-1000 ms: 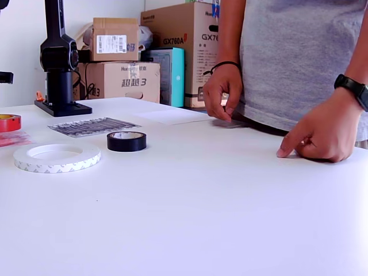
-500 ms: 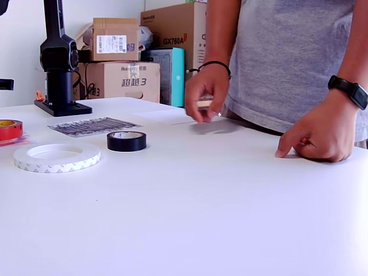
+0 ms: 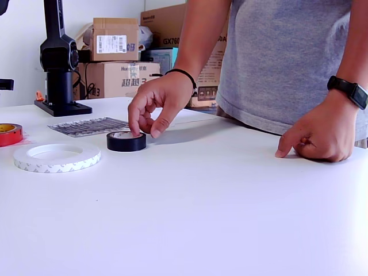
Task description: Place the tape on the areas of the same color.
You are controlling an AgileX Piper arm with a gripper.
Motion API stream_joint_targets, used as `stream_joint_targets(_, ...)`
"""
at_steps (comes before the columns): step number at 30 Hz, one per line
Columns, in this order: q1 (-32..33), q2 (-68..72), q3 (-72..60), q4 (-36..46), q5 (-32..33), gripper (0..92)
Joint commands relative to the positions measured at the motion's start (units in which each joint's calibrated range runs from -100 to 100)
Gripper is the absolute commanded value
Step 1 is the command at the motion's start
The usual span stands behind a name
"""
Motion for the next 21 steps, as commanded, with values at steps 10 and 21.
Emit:
stream_joint_targets(10, -0.58, -9.35, -2.86, 0.79, -0.45, 51.2)
stream_joint_targets(21, 4.94, -28.25, -2.68, 1.47, 0.12, 51.2)
